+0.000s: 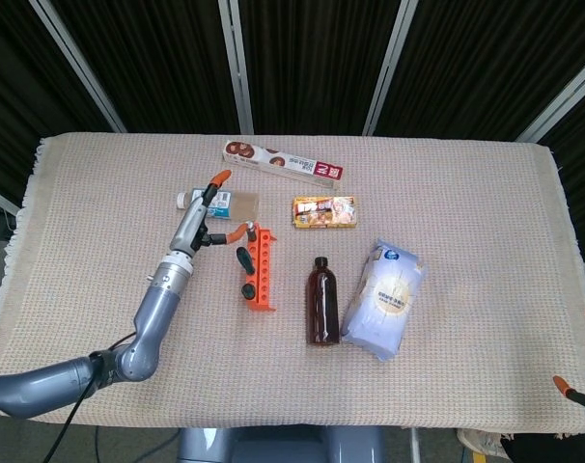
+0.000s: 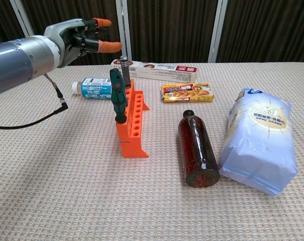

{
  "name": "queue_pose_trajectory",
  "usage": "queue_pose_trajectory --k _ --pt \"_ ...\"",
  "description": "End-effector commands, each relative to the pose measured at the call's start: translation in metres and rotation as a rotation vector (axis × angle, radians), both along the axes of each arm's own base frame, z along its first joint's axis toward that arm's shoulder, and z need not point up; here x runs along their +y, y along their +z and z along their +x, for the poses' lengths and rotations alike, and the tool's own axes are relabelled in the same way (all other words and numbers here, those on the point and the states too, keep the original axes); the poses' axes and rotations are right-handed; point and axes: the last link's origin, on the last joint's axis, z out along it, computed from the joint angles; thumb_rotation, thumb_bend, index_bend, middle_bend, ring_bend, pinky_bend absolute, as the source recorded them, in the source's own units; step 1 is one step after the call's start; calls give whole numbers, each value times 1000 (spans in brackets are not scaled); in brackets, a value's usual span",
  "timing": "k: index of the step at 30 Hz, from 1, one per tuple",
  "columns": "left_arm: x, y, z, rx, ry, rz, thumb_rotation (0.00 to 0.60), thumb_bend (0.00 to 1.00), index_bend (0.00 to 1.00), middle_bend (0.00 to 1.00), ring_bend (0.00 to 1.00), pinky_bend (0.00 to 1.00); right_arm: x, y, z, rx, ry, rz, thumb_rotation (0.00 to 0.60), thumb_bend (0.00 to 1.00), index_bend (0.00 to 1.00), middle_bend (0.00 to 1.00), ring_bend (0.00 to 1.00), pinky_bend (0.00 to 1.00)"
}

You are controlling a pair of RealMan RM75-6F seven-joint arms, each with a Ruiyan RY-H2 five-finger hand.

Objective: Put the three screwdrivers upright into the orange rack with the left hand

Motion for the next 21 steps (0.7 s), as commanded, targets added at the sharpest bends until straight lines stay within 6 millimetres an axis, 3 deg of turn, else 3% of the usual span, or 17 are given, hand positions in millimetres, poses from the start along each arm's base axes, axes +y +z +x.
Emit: queue_pose_trajectory --k 1,6,8,10,15,21 --pt "-1 10 0 2 -14 31 600 286 0 0 0 0 0 0 0 1 3 -1 600 0 0 0 0 0" --pt "-6 33 -4 50 -52 124 600 381 0 0 0 0 -2 1 2 5 10 0 600 0 0 0 0 0" --pt "-14 68 -24 211 -71 259 600 414 5 0 0 0 -6 2 4 11 25 2 600 0 0 0 0 0" --pt "-31 90 -43 345 -68 305 600 426 27 0 0 0 -9 3 7 13 35 2 600 0 0 0 0 0" --pt "-62 119 -79 571 -33 324 600 426 57 0 0 0 -15 5 12 21 62 3 600 0 0 0 0 0" --pt "-116 147 -127 755 55 319 600 430 107 0 0 0 -24 5 23 41 113 18 600 0 0 0 0 0"
